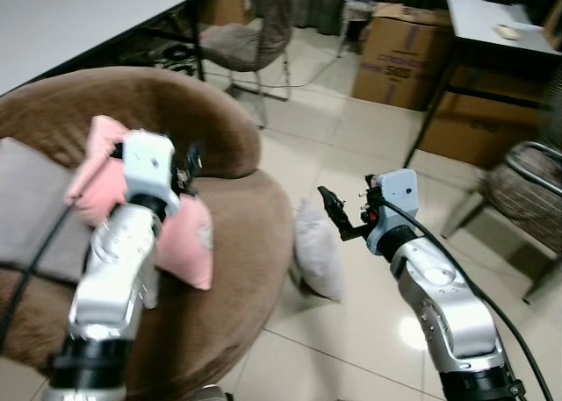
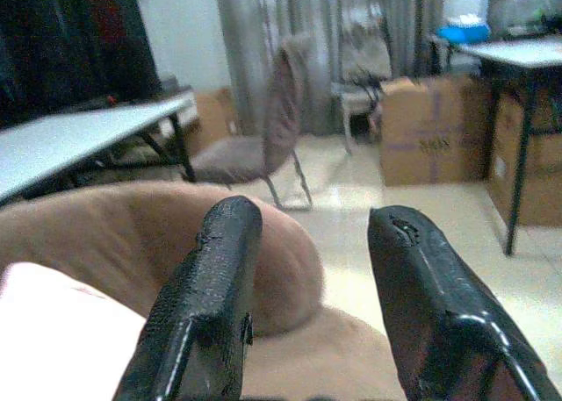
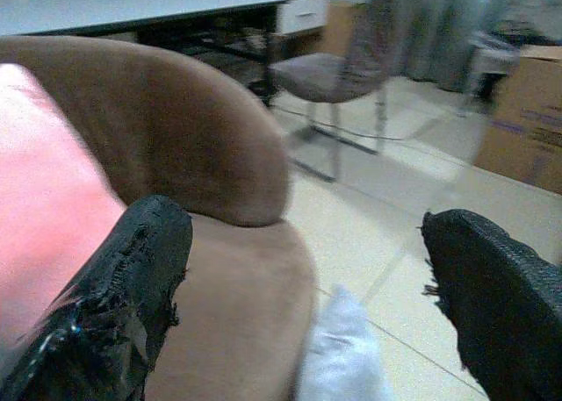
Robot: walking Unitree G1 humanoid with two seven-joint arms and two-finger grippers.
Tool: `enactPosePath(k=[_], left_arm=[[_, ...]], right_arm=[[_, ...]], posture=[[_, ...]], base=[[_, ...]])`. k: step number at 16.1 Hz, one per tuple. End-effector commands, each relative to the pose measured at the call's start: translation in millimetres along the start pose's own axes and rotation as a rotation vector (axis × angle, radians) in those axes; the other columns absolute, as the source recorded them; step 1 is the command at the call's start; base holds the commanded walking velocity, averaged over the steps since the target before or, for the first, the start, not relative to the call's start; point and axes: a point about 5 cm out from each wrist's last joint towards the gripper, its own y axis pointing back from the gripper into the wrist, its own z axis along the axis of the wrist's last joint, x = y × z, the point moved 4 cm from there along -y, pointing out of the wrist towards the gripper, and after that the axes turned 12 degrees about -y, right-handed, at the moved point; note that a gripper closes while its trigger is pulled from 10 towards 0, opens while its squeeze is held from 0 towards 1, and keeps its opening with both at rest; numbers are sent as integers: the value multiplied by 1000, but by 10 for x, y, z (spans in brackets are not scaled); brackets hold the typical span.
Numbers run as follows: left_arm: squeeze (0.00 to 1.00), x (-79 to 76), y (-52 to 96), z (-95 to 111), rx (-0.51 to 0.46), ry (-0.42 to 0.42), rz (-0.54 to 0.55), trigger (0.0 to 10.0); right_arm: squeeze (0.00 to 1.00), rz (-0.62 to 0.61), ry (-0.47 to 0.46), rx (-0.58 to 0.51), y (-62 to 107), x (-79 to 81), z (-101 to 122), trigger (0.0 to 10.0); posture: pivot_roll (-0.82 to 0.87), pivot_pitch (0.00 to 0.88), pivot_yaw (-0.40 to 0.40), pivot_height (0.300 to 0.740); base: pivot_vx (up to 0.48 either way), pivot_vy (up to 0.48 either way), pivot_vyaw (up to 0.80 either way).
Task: Move the pillow to the sofa from floor
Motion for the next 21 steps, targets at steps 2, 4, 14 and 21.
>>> enactPosePath(k=[2, 4, 14, 21], left_arm=[[0, -32, 18, 81, -19, -20, 0, 10000], [0, -49, 24, 81, -11, -30, 0, 10000], [0, -70, 75, -86, 50, -13, 14, 10000], [0, -96, 50, -95, 50, -4, -2, 10000]], right_arm=[[0, -55, 23, -21, 48, -109, 49, 10000], [0, -64, 31, -26, 52, -133, 55, 10000], [0, -112, 39, -25, 52, -193, 20, 10000], [0, -123, 84, -13, 48, -189, -11, 10000]], posture=[[35, 0, -4, 740], [35, 0, 0, 740], [38, 0, -6, 740], [33, 0, -2, 740]], base=[[0, -345, 0], [0, -345, 0], [0, -33, -320], [243, 0, -67]])
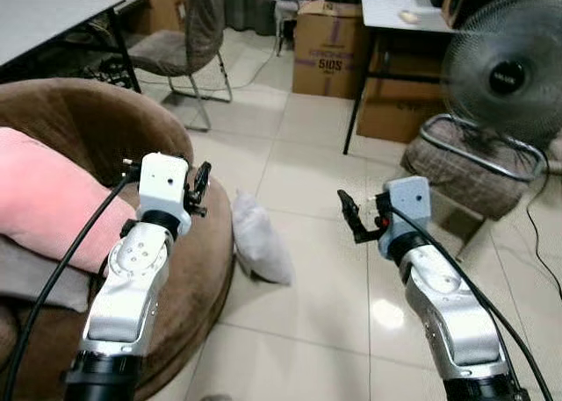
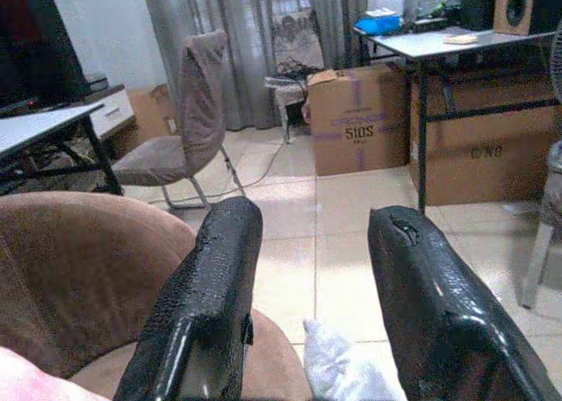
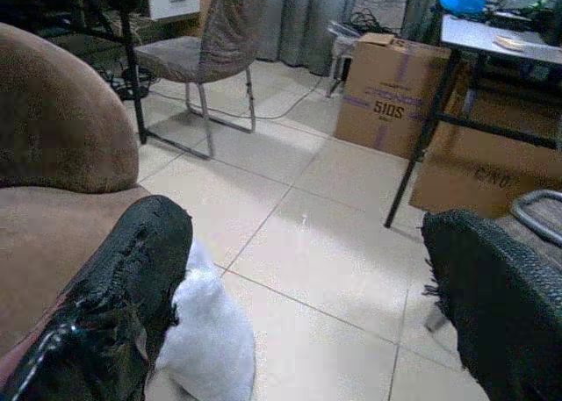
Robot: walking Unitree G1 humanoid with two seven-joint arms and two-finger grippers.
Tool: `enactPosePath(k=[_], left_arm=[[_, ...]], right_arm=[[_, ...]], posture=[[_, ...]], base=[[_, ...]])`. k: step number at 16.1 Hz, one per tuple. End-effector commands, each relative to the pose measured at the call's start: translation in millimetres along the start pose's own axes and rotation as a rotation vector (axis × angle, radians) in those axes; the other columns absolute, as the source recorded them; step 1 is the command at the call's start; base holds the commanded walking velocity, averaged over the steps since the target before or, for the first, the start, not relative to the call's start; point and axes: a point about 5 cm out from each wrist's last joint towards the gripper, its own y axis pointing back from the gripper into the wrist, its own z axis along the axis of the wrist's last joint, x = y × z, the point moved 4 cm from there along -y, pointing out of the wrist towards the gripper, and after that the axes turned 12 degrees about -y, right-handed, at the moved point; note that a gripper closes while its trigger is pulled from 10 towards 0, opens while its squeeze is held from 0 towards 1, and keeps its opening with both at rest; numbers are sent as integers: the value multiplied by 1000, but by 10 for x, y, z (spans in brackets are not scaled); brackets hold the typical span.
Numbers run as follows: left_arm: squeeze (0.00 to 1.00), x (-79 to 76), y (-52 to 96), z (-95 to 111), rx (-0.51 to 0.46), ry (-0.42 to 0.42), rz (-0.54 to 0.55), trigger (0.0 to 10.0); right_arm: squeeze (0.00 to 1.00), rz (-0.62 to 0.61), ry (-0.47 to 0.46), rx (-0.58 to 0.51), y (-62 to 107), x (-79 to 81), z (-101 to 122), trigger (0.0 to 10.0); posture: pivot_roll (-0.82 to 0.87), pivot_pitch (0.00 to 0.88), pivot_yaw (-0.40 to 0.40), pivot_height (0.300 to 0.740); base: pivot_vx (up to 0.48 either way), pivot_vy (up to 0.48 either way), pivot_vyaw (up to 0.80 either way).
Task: Move the pillow to the sofa from floor
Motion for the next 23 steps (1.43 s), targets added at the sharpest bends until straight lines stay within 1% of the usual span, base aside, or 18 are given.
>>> enactPosePath(k=[1, 3, 7, 9, 14, 21, 23], left_arm=[[0, 11, -20, -2, 2, -3, -6, 10000], [0, 19, -27, -5, 3, -2, -5, 10000], [0, 28, -45, -1, 5, -1, -3, 10000], [0, 28, -51, -2, 6, -4, -3, 10000], [0, 50, -61, -9, 12, -14, 2, 10000], [0, 48, -60, -21, 20, -15, -3, 10000], [0, 67, -70, -21, 23, 21, 13, 10000]], right_arm=[[0, -13, 4, -14, -18, -29, 47, 10000], [0, -22, 2, -7, -25, -52, 44, 10000], [0, -25, 7, -5, -42, -66, 54, 10000], [0, -7, 27, -2, -56, -41, 56, 10000], [0, 11, 41, 9, -68, -2, 40, 10000], [0, 4, 37, 13, -55, -15, 28, 10000], [0, -3, 41, 9, -56, -23, 34, 10000]], posture=[[33, 0, -2, 740], [33, 0, -2, 740], [34, 0, -3, 740], [34, 0, -4, 740], [35, 0, -6, 740], [32, 0, 0, 740], [31, 0, 3, 740]], base=[[304, 0, 0], [311, 0, -247], [348, 0, -739], [362, 0, 0], [361, 0, 0], [363, 0, 0], [366, 0, 0]])
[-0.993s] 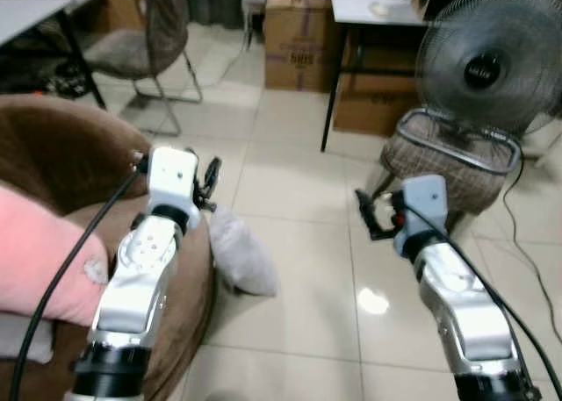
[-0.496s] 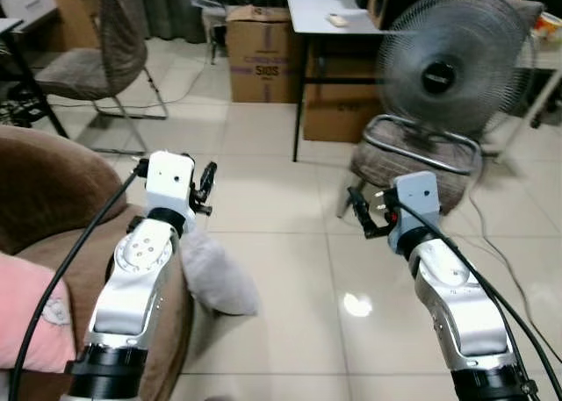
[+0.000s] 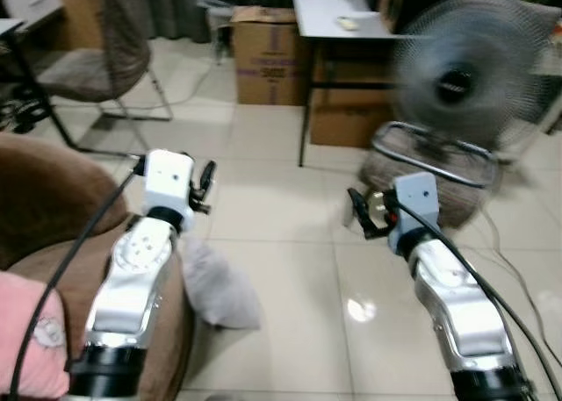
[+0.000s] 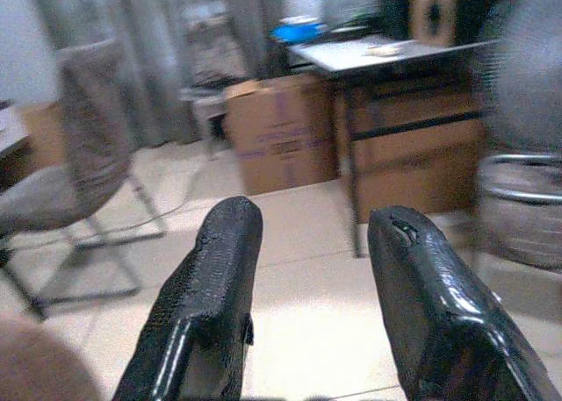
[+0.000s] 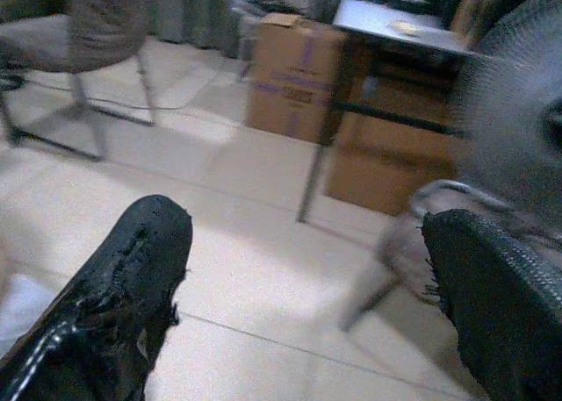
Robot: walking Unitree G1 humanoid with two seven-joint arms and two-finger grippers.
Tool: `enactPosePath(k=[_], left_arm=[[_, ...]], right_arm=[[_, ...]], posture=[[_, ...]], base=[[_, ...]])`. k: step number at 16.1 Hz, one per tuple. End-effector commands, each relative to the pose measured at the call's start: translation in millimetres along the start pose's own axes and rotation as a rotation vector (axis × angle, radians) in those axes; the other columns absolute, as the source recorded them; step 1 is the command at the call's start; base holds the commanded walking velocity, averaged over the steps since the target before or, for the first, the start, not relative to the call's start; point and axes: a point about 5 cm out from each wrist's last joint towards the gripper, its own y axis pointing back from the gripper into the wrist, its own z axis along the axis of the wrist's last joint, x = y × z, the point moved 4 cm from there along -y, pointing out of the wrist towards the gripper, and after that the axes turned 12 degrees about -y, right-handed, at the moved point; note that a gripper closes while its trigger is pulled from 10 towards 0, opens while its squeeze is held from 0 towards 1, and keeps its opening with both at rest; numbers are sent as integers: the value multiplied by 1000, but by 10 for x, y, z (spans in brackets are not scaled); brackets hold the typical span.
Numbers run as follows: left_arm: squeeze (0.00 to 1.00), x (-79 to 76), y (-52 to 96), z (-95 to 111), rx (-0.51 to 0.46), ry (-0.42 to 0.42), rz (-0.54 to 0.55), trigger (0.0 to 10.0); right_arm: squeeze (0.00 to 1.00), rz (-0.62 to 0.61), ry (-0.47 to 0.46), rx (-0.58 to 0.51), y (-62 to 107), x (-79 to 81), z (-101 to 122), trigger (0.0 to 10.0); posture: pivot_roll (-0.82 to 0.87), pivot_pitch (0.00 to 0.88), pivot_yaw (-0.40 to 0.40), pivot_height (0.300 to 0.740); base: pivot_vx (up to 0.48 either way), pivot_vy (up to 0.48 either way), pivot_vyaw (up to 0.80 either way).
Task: Move the pillow to the sofa from floor
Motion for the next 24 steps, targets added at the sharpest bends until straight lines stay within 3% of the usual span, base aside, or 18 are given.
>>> enactPosePath(k=[1, 17, 20, 21, 23, 24], left_arm=[[0, -2, -26, 51, -10, 17, 3, 10000], [0, -5, -25, 15, 2, 22, 1, 10000], [0, -23, -22, 8, 5, 23, 0, 10000], [0, -13, -22, 4, 9, 37, 14, 10000], [0, 28, -14, 3, 6, 84, 38, 10000], [0, 36, -15, 15, 1, 55, 38, 10000]], right_arm=[[0, -12, 27, -19, 7, -38, 55, 10000], [0, -3, 32, -27, -4, -25, 71, 10000], [0, -9, -2, -23, -2, -72, 74, 10000], [0, -32, 41, -29, -11, -113, 91, 10000], [0, -39, 42, -16, -18, -122, 56, 10000], [0, -22, 34, -15, -19, -96, 54, 10000]], posture=[[31, 0, 3, 740], [27, 0, 0, 740], [25, 0, -3, 740], [25, 0, -4, 740], [24, 0, -3, 740], [24, 0, -3, 740]], base=[[379, 0, 0], [379, 0, 0], [377, 0, 0], [0, 0, 0], [0, 0, 0], [0, 0, 413]])
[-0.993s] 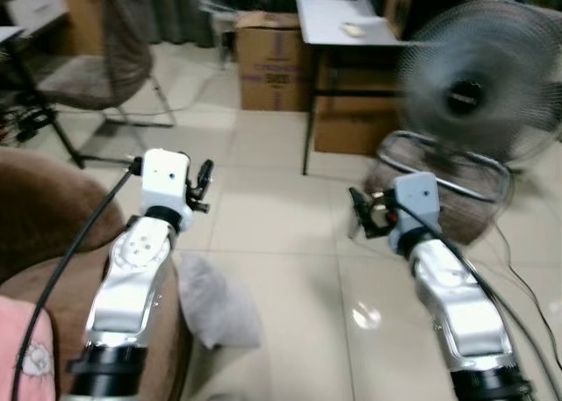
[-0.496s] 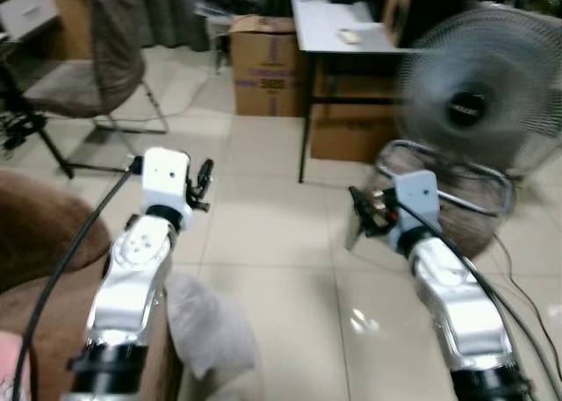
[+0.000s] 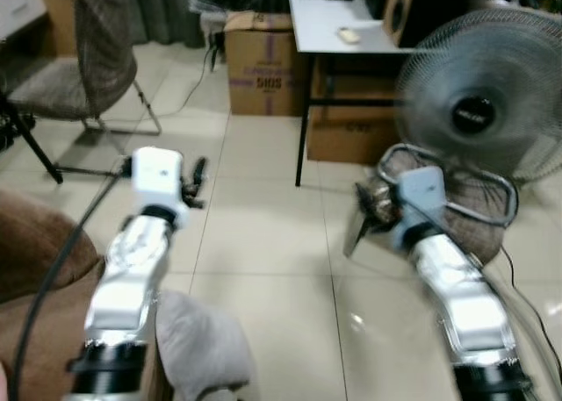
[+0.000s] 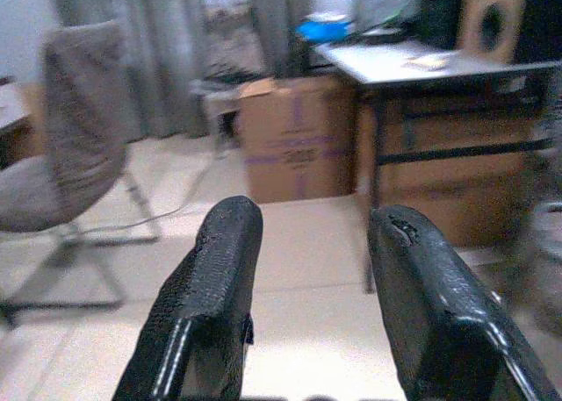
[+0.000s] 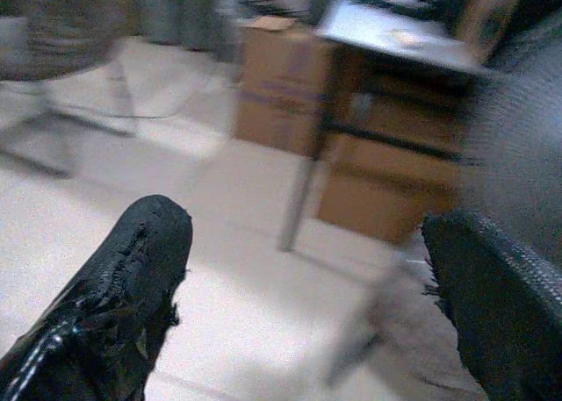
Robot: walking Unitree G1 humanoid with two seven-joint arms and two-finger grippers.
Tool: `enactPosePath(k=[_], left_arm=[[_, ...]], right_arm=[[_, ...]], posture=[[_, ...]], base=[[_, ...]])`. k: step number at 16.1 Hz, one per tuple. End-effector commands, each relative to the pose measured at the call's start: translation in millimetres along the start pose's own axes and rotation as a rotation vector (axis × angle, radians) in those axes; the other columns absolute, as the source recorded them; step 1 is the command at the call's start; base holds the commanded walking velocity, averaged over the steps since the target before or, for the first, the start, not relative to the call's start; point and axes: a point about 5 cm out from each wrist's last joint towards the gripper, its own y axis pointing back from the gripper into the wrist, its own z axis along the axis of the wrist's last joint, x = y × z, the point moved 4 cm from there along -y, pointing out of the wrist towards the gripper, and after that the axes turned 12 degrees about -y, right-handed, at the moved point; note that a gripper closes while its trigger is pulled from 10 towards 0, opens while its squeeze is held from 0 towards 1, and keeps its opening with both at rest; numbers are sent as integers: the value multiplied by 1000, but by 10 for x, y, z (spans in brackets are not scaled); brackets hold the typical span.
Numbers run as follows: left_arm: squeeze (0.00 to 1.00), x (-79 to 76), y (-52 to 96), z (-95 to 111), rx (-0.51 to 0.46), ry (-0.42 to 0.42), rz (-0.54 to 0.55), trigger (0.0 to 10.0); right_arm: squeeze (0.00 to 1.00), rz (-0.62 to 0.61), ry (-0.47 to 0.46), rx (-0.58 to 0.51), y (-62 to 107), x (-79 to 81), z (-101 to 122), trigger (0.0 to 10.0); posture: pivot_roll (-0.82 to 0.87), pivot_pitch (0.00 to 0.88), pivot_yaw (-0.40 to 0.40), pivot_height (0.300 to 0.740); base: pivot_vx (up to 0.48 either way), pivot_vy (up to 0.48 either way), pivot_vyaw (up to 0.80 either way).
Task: Move the pillow to the sofa from floor
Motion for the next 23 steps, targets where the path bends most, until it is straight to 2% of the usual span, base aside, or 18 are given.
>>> enactPosePath(k=[1, 4, 6, 17, 23], left_arm=[[0, -19, 5, 19, -5, -15, -6, 10000], [0, -53, 18, 33, -11, -23, -11, 10000], [0, -54, 31, 21, -8, -27, -12, 10000], [0, -55, 89, -2, 1, -80, -27, 10000], [0, -67, 90, 2, 1, -100, -42, 10000]], right_arm=[[0, 2, 6, -2, 0, -25, 15, 10000], [0, 47, 1, -5, 0, 82, 14, 10000], [0, 47, 0, -5, 0, 90, 6, 10000], [0, 2, 2, 4, 3, -46, -43, 10000], [0, 5, -41, 10, 14, -13, -78, 10000]], posture=[[24, 0, -3, 740], [29, 0, -6, 740], [29, 0, -5, 740], [35, 0, -1, 740], [39, 0, 7, 740]], base=[[0, 0, 800], [0, -289, 800], [0, -448, 800], [0, -449, 800], [0, -448, 800]])
